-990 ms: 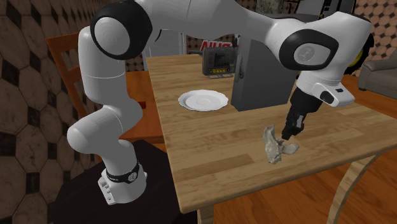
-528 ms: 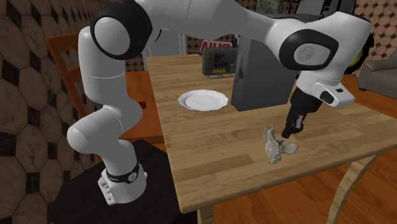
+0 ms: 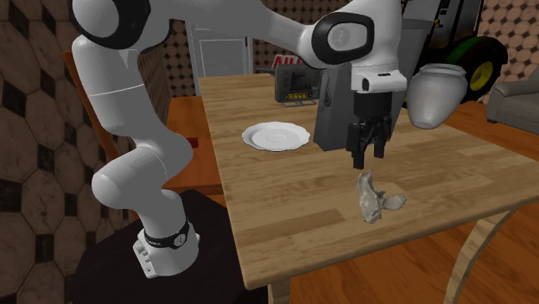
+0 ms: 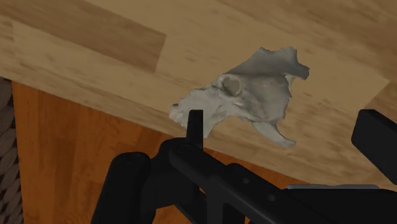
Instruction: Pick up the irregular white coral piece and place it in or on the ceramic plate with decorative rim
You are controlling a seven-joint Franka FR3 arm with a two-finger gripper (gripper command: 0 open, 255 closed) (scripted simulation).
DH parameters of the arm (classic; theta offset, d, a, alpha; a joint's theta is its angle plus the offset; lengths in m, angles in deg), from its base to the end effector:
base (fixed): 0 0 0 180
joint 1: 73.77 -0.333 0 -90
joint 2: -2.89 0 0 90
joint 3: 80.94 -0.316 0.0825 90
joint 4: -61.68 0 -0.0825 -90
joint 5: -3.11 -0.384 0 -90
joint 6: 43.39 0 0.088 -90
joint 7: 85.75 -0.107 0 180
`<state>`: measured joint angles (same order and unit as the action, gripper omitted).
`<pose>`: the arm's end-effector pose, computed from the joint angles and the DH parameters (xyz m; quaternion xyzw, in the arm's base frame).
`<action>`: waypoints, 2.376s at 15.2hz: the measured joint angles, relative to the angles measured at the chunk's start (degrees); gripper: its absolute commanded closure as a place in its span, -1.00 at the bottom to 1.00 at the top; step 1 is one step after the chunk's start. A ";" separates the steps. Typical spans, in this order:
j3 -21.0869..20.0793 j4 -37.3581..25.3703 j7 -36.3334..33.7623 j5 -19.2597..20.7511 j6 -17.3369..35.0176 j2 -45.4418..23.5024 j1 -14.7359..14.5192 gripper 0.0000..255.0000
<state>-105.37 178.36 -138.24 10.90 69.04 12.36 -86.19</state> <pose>0.4162 0.3133 0.5181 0.9881 -0.1133 0.0951 0.0434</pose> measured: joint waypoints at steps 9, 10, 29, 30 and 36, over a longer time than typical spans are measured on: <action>-1.04 5.70 -7.44 3.41 5.85 0.84 0.67 -1.00; -1.02 5.84 -7.45 3.43 5.99 0.85 0.68 -1.00; -0.85 4.07 -6.71 2.99 3.88 1.35 0.67 1.00; -0.78 3.64 -6.47 2.83 3.27 1.58 0.66 1.00; -0.67 -0.25 -5.46 2.24 -1.08 2.20 0.58 1.00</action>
<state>-106.04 178.10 -143.71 13.14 67.96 14.57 -85.62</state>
